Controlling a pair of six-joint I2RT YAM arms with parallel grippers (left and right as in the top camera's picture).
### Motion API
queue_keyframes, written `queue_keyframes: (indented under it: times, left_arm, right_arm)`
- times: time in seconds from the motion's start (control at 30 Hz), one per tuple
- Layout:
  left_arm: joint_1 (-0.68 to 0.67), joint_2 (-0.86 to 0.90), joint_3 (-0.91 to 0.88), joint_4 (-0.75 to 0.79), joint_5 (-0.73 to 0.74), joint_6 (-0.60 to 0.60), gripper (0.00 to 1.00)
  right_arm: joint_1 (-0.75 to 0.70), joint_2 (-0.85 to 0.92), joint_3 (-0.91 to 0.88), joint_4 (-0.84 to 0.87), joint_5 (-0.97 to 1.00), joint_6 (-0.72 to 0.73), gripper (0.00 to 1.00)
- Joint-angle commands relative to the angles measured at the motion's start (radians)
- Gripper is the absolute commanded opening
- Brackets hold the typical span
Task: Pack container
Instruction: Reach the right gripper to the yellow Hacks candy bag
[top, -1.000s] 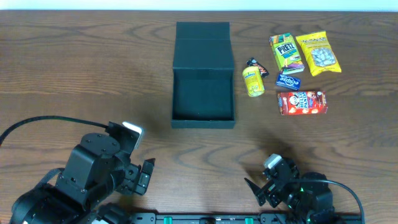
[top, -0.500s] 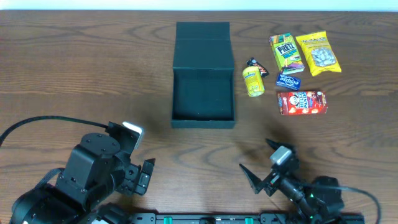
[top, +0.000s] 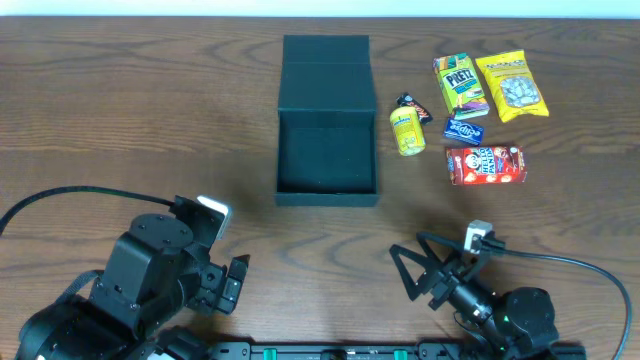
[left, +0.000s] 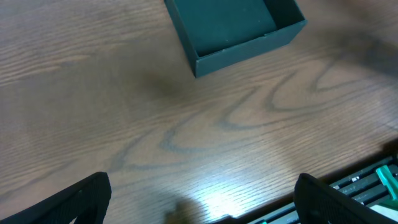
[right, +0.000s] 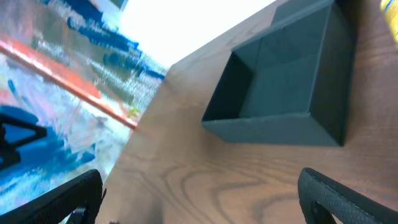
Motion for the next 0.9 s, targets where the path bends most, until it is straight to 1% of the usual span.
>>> queue_keyframes:
  times: [0.0,0.13,0.23,0.4,0.5,0.63,0.77,0.83,0.87]
  left_arm:
    - [0.002,0.000,0.004,-0.001,0.003,-0.007,0.95]
    - [0.002,0.000,0.004,-0.001,0.003,-0.007,0.95]
    - [0.002,0.000,0.004,-0.001,0.003,-0.007,0.95]
    - [0.002,0.000,0.004,-0.001,0.003,-0.008,0.95]
    - [0.002,0.000,0.004,-0.001,0.003,-0.007,0.95]
    - [0.002,0.000,0.004,-0.001,0.003,-0.007,0.95]
    - [0.002,0.000,0.004,-0.001,0.003,-0.007,0.95]
    - [0.002,0.000,0.004,-0.001,0.003,-0.008,0.95]
    - [0.002,0.000,0.004,-0.001,0.003,-0.007,0.95]
  right_arm:
    - [-0.013,0.018,-0.001,0.012,0.077,0.016,0.99]
    - [-0.059,0.103,0.027,0.029,0.128,-0.015,0.98]
    - [-0.121,0.217,0.085,0.038,0.156,-0.089,0.98]
    - [-0.262,0.518,0.257,0.039,0.158,-0.277,0.99]
    - [-0.328,0.674,0.353,0.040,0.192,-0.344,0.99]
    - [-0.417,0.941,0.538,0.043,0.239,-0.486,0.99]
    - [-0.458,1.144,0.678,0.043,0.290,-0.537,0.99]
    - [-0.470,1.234,0.742,0.043,0.336,-0.557,0.99]
    - [-0.474,1.306,0.793,0.044,0.378,-0.592,0.99]
